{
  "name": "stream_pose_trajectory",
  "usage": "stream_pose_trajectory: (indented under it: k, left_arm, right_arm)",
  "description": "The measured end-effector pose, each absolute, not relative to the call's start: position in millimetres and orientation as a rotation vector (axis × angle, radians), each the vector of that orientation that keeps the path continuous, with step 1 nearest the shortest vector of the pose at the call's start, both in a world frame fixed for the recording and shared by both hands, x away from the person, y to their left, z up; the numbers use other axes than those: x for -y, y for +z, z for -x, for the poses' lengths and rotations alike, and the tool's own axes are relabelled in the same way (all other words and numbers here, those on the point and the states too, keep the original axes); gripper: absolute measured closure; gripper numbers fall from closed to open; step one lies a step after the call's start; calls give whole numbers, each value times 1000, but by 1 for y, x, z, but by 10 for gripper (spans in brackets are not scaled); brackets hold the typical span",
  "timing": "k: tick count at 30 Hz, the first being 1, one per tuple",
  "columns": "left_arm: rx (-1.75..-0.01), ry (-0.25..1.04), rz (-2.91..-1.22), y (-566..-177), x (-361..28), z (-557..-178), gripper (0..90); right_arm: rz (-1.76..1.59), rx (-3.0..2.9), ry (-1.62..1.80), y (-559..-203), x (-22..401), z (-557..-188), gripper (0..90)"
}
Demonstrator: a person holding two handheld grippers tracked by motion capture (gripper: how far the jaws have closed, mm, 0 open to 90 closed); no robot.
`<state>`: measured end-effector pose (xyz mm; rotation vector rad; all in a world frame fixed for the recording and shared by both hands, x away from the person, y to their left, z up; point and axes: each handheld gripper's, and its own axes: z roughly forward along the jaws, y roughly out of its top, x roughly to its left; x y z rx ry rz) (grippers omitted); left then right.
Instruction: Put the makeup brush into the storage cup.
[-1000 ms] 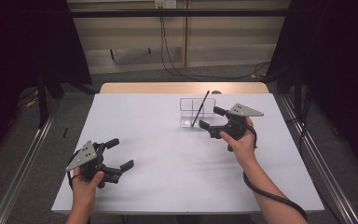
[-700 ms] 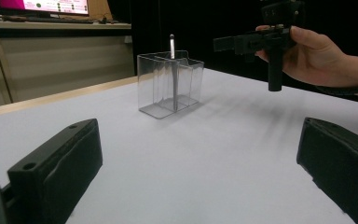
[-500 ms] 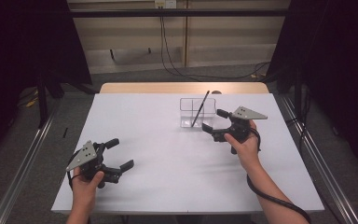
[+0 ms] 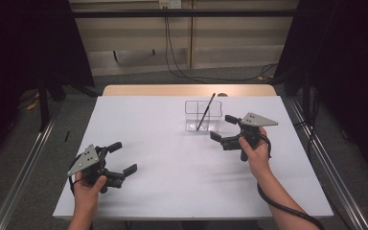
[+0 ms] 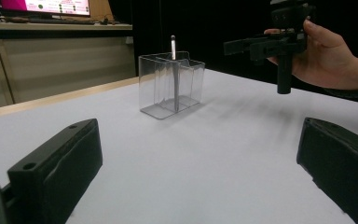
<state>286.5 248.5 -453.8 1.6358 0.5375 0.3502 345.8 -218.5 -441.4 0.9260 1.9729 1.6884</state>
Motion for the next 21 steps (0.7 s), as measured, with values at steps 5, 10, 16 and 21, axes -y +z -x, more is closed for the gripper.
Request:
stream_pose_trajectory:
  k: [5, 10, 16, 21]
  left_arm:
    - [-538, 352, -1636, -454, -249, -286, 0]
    - [-540, 351, -1637, -454, -249, -287, 0]
    - [-540, 351, -1637, -454, -249, -287, 0]
    - [-538, 353, -1638, -454, -249, -287, 0]
  right_arm:
    - [-928, -1970, 1691, -442, 222, -342, 35]
    - [-920, -1974, 1683, -443, 225, -338, 32]
    - [-925, -1976, 1675, -446, 230, -334, 32]
    - [-924, -1977, 1674, -446, 234, -330, 32]
